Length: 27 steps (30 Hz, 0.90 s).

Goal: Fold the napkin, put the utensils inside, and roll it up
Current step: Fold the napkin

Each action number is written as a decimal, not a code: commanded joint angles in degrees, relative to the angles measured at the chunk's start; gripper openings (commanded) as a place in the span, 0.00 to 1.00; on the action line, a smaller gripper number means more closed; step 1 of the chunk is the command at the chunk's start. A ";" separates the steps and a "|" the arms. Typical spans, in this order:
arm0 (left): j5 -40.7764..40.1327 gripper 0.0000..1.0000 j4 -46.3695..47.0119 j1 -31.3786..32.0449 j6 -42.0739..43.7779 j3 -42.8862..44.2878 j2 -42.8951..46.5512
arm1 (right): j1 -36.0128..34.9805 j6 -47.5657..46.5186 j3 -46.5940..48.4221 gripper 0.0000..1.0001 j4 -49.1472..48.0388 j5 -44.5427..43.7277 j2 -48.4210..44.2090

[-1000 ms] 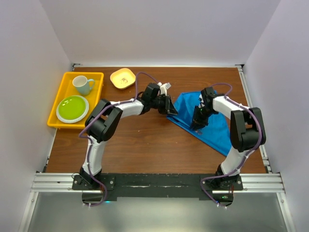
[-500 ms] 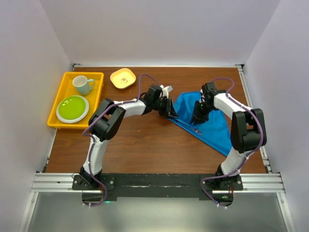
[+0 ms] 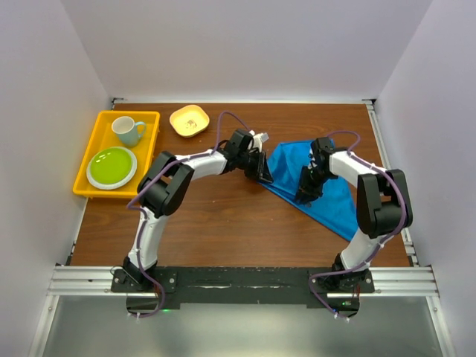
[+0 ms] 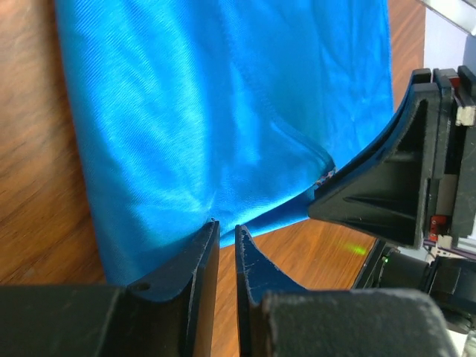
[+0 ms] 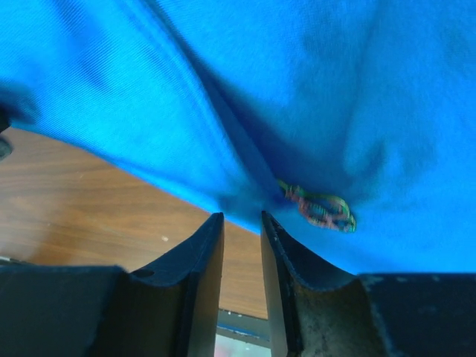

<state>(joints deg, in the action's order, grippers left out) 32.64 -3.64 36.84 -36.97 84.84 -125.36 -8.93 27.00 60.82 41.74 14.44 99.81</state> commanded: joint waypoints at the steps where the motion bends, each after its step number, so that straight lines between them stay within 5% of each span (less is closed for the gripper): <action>1: -0.48 0.19 -1.72 0.60 1.82 3.40 3.81 | 0.58 -0.72 4.82 0.38 4.05 -3.97 -5.24; 8: 0.14 0.19 -3.65 0.69 1.20 4.02 7.93 | 2.25 -3.89 7.39 0.50 5.64 -5.30 -1.82; 15: 0.67 0.20 -4.53 0.69 0.93 0.51 13.82 | 2.25 -6.79 8.18 0.49 2.65 -3.28 2.49; 27: 1.10 0.20 -5.76 -1.07 2.61 -6.79 21.38 | 2.34 -6.53 8.26 0.18 3.26 0.41 0.57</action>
<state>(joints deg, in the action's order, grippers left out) 32.80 -8.97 36.91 -36.10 79.11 -107.11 -6.63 20.84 66.92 44.66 12.27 103.44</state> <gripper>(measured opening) 0.198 0.214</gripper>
